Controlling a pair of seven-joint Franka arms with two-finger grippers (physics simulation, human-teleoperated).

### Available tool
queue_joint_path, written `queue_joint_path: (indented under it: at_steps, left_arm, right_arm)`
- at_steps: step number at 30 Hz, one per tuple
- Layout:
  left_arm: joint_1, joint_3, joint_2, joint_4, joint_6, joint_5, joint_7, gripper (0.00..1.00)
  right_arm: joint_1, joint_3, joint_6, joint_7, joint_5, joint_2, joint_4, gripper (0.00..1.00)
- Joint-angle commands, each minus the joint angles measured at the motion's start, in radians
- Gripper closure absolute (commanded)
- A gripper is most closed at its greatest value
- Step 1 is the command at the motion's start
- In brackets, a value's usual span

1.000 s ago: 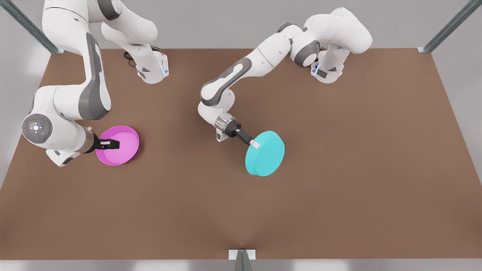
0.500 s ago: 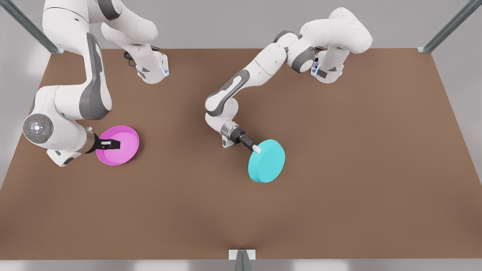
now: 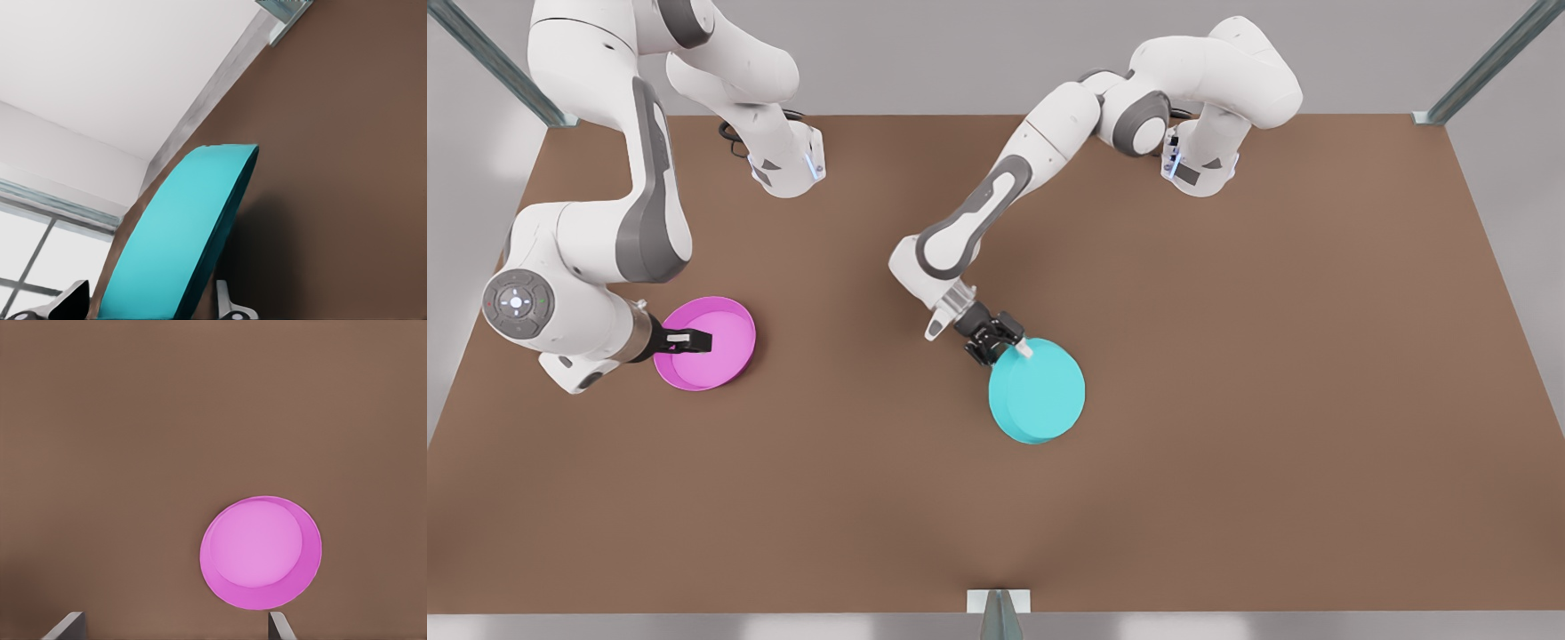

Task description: Flip the blue plate over with the left arm, and stack the pink plate on top of the blue plate with the right arm

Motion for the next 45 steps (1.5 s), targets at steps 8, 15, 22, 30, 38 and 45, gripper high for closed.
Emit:
queue_joint_path:
  at_steps: [8,15,22,30,38,45]
  left_arm:
    - [-0.08,0.201,-0.03,0.0,0.049,-0.575,0.005,0.0]
    - [-0.081,0.285,-0.192,-0.014,-0.016,-0.843,0.14,0.0]
    - [0.628,-0.218,-0.844,-0.191,-0.197,-0.753,0.75,0.0]
    - [0.996,-0.496,-1.009,-0.386,-0.097,-0.737,0.752,0.0]
    - [0.917,-0.494,-0.967,-0.38,-0.037,-0.699,0.747,0.0]
    - [0.917,-0.494,-0.964,-0.373,-0.037,-0.696,0.747,0.0]
  right_arm:
    - [0.0,0.0,0.0,0.0,-0.002,0.001,0.001,0.0]
    - [0.02,0.009,-0.003,0.0,0.002,-0.005,0.016,0.0]
    - [-0.009,-0.003,-0.087,-0.003,0.0,0.009,0.068,0.0]
    - [-0.237,0.103,-0.087,-0.089,0.037,-0.015,0.013,0.0]
    - [-0.425,0.199,0.12,-0.207,0.152,-0.011,-0.212,0.0]
    - [-0.428,0.199,0.336,-0.215,0.144,0.028,-0.336,0.0]
